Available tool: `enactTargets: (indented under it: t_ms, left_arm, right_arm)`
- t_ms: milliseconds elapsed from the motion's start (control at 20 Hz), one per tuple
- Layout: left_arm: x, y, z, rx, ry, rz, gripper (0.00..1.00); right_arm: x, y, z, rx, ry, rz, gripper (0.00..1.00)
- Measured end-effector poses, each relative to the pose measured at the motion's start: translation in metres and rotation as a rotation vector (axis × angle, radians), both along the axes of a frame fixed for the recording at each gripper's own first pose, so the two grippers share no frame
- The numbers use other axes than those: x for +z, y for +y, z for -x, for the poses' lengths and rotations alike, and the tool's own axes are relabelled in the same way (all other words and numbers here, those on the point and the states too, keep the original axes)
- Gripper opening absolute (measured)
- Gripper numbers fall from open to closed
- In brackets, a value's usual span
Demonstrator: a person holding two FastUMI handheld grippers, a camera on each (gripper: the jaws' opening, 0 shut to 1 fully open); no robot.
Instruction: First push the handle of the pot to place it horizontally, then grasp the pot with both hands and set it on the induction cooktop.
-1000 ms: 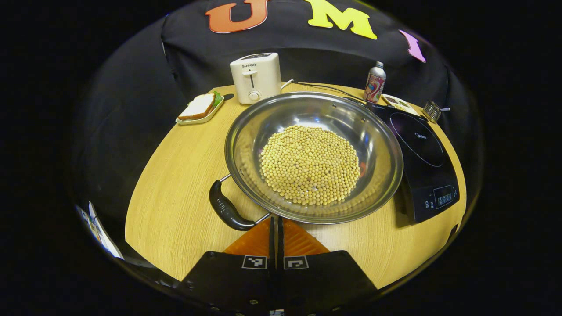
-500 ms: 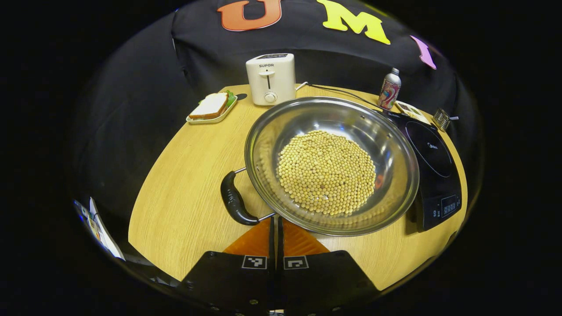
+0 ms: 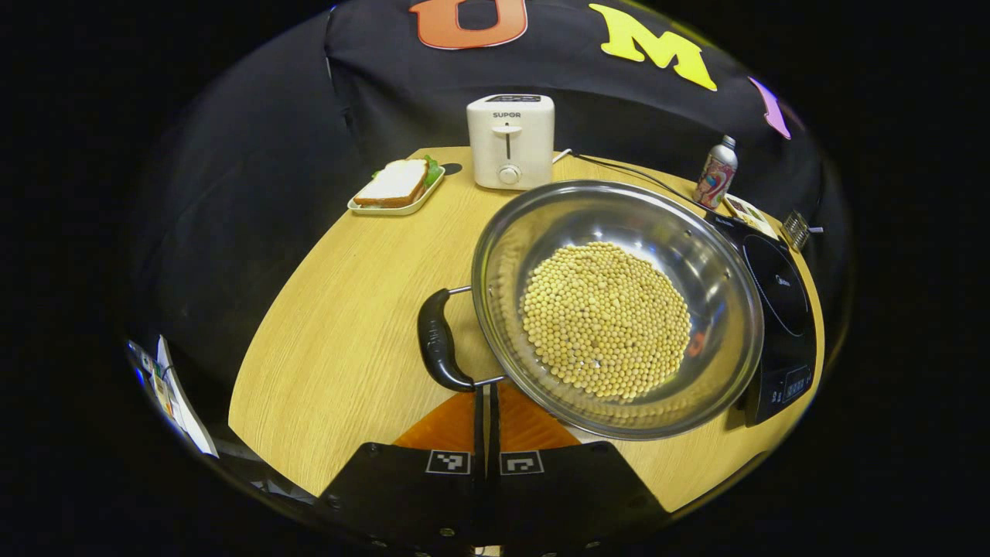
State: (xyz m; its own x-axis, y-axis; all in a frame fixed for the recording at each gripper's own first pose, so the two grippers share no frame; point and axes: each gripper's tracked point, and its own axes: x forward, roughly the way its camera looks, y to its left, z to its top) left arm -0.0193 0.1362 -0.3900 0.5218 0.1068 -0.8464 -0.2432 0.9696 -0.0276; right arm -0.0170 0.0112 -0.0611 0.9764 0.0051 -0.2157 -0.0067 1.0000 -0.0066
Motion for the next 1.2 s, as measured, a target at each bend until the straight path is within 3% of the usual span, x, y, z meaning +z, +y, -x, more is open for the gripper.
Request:
enactTargets:
  t_ms: [50,200,250,350,400,750,800,850,900,950,1000,1100,1150,1200]
  left_arm:
    - [-0.001,0.003,-0.003,0.01,-0.002,0.004,0.1]
    - [-0.002,0.009,-0.008,0.014,-0.001,0.003,0.1]
    - [-0.002,0.01,-0.008,0.011,0.0,0.001,0.0]
    - [-0.002,0.014,-0.012,0.012,0.0,0.0,0.0]
    - [-0.001,0.017,-0.015,0.011,0.002,-0.003,0.1]
    - [-0.006,0.036,-0.036,0.045,-0.002,-0.005,0.1]
    - [-0.005,0.038,-0.039,0.045,0.0,-0.009,0.0]
    - [-0.005,0.04,-0.041,0.045,0.0,-0.012,0.1]
    - [-0.006,0.042,-0.044,0.044,0.0,-0.015,0.0]
    - [-0.007,0.044,-0.047,0.044,-0.002,-0.017,0.0]
    - [-0.007,0.045,-0.049,0.045,-0.002,-0.017,0.1]
    - [-0.007,0.046,-0.051,0.045,-0.002,-0.016,0.1]
    - [-0.007,0.047,-0.052,0.043,-0.001,-0.016,0.0]
    - [-0.007,0.048,-0.054,0.04,-0.001,-0.017,0.0]
  right_arm:
    - [-0.001,0.0,0.0,0.0,0.0,0.002,0.99]
    - [0.001,0.002,0.001,-0.001,0.002,0.005,0.97]
    - [-0.001,0.003,0.001,0.0,0.002,0.006,0.97]
    - [-0.001,0.003,0.0,-0.003,0.006,0.006,0.99]
    - [-0.002,0.004,0.0,-0.005,0.007,0.004,0.99]
    - [-0.005,0.004,0.005,-0.016,0.021,0.008,0.99]
    - [-0.005,0.004,0.005,-0.016,0.023,0.008,0.97]
    - [-0.006,0.004,0.007,-0.018,0.025,0.009,0.97]
    - [-0.005,0.004,0.007,-0.02,0.026,0.01,0.97]
    - [-0.007,0.005,0.007,-0.021,0.029,0.011,0.97]
    - [-0.006,0.005,0.007,-0.022,0.03,0.013,0.97]
    - [-0.007,0.005,0.008,-0.024,0.034,0.015,0.99]
    - [-0.008,0.006,0.008,-0.024,0.036,0.015,0.97]
    - [-0.008,0.007,0.008,-0.023,0.037,0.016,0.99]
